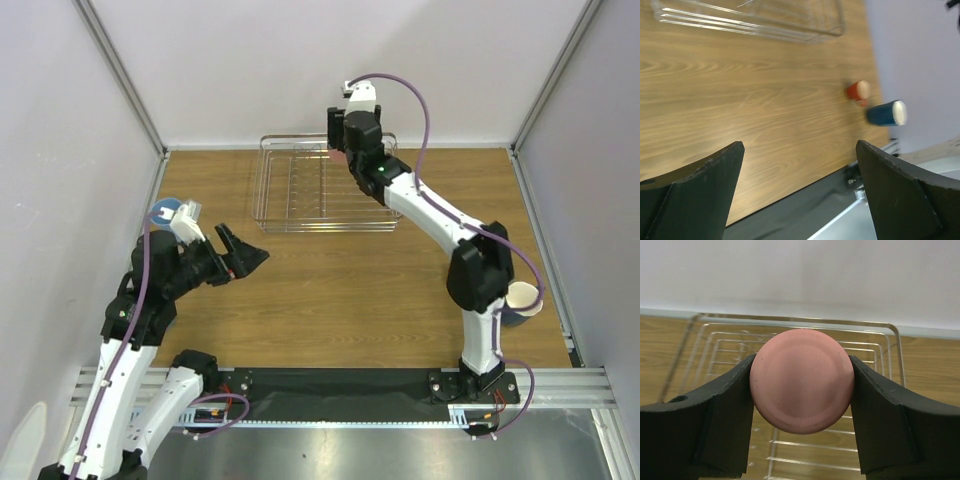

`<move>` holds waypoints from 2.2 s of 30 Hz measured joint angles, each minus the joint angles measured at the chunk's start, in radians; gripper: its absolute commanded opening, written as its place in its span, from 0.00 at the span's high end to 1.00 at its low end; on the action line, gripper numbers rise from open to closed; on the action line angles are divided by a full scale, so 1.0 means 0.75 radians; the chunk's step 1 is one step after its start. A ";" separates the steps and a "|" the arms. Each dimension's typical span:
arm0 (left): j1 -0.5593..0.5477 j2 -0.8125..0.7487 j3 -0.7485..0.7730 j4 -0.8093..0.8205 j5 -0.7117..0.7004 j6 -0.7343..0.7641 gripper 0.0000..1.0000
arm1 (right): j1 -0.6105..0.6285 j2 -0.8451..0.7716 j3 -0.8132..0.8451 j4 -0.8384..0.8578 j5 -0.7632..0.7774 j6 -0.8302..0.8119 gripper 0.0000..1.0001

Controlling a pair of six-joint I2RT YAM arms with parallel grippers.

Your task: Load the cups into the dish rack

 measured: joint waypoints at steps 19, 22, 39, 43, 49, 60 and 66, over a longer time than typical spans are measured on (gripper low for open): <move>0.001 0.216 0.262 -0.127 -0.122 0.113 0.00 | -0.233 0.303 0.162 -0.088 -0.056 -0.020 1.00; 0.001 0.244 0.291 -0.119 -0.131 0.113 0.00 | -0.239 0.340 0.180 -0.093 -0.070 -0.017 1.00; 0.001 0.309 0.311 -0.111 -0.135 0.113 0.00 | -0.279 0.507 0.317 -0.160 -0.110 0.016 1.00; 0.001 0.314 0.312 -0.111 -0.135 0.113 0.00 | -0.286 0.531 0.347 -0.174 -0.110 0.016 1.00; 0.001 0.319 0.312 -0.111 -0.134 0.113 0.00 | -0.286 0.535 0.350 -0.190 -0.110 0.016 1.00; 0.001 0.326 0.312 -0.111 -0.132 0.113 0.00 | -0.283 0.535 0.349 -0.214 -0.110 0.017 0.96; 0.001 0.326 0.311 -0.111 -0.130 0.113 0.00 | -0.283 0.535 0.349 -0.218 -0.110 0.017 0.91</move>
